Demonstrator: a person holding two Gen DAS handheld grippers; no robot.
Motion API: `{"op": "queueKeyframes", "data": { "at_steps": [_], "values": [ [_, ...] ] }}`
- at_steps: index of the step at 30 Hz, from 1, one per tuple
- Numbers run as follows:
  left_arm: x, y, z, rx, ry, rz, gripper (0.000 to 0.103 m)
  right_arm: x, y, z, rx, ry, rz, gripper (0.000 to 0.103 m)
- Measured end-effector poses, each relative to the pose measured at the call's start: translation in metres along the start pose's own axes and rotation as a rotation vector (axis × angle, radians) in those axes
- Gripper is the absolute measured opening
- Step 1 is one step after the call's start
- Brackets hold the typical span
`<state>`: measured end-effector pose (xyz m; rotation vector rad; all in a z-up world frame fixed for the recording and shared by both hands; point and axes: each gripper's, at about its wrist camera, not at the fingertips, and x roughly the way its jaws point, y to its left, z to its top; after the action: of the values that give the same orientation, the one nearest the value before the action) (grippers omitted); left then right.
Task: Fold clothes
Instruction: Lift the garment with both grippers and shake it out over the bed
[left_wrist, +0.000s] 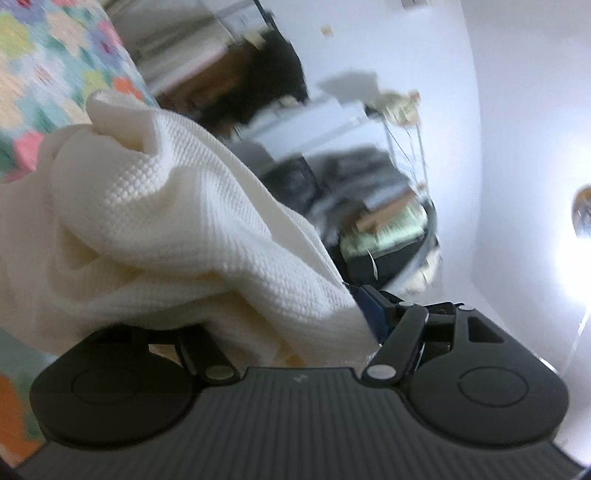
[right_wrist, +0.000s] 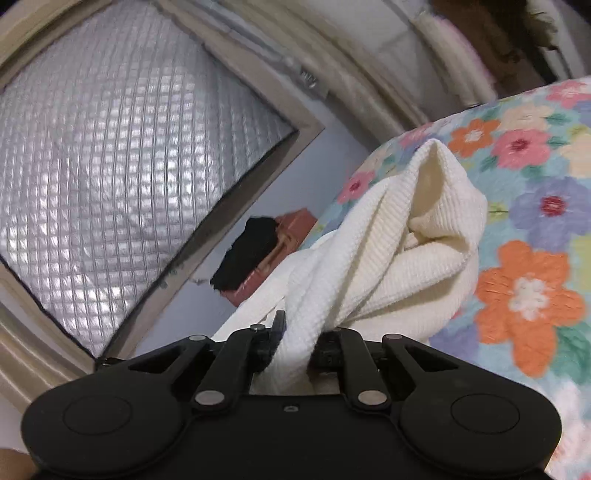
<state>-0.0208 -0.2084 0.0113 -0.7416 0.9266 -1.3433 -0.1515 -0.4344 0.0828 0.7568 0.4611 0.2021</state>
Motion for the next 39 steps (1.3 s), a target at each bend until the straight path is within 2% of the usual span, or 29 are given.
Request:
{"op": "queueKeyframes", "data": {
  "at_steps": [3,4,5,7,8,9,11,14,17,18,22,26,30,33,37,39],
  "values": [
    [0.022,-0.027,-0.024,0.06,0.054,-0.014,0.067,-0.04,-0.02,-0.007,0.048,-0.018,-0.028,0.014],
    [0.029,-0.036,-0.032,0.081,0.072,-0.019,0.065,-0.051,-0.027,-0.008,0.06,-0.015,-0.051,0.014],
    [0.037,-0.045,-0.04,0.101,0.09,-0.021,0.064,-0.054,-0.029,-0.009,0.014,-0.006,-0.105,0.013],
    [0.054,-0.047,-0.056,0.149,0.136,0.052,0.057,-0.061,-0.032,-0.01,-0.079,0.012,-0.213,0.013],
    [0.06,-0.047,-0.06,0.163,0.153,0.078,0.051,-0.062,-0.036,-0.012,-0.123,0.011,-0.264,0.011],
    [0.057,-0.041,-0.065,0.176,0.173,0.108,0.043,-0.064,-0.047,-0.016,-0.107,0.01,-0.291,0.011],
    [0.059,-0.03,-0.067,0.189,0.208,0.165,0.035,-0.067,-0.068,-0.023,-0.076,0.006,-0.344,0.011],
    [0.064,-0.017,-0.063,0.186,0.225,0.221,0.03,-0.075,-0.087,-0.018,-0.069,-0.01,-0.391,0.01],
    [0.063,-0.02,-0.056,0.254,0.195,0.309,0.027,-0.083,-0.1,-0.012,-0.069,-0.034,-0.428,0.01],
    [0.069,-0.018,-0.048,0.281,0.176,0.342,0.027,-0.084,-0.097,-0.012,-0.094,-0.047,-0.448,0.01],
    [0.05,-0.024,-0.034,0.322,0.084,0.415,0.027,-0.099,-0.08,-0.019,-0.189,-0.117,-0.512,0.009],
    [0.016,-0.036,-0.022,0.326,-0.04,0.485,0.024,-0.125,-0.059,-0.012,-0.304,-0.264,-0.57,0.009],
    [0.013,-0.014,-0.007,0.33,-0.045,0.563,0.024,-0.15,-0.038,-0.004,-0.417,-0.407,-0.625,0.009],
    [0.011,0.002,0.004,0.332,-0.048,0.622,0.024,-0.146,-0.047,0.013,-0.435,-0.387,-0.631,0.009],
    [0.008,0.024,0.019,0.336,-0.053,0.7,0.024,-0.113,-0.095,0.02,-0.413,-0.306,-0.714,0.009],
    [0.007,0.035,0.026,0.337,-0.055,0.739,0.024,-0.097,-0.119,0.015,-0.364,-0.25,-0.739,0.014]
  ]
}}
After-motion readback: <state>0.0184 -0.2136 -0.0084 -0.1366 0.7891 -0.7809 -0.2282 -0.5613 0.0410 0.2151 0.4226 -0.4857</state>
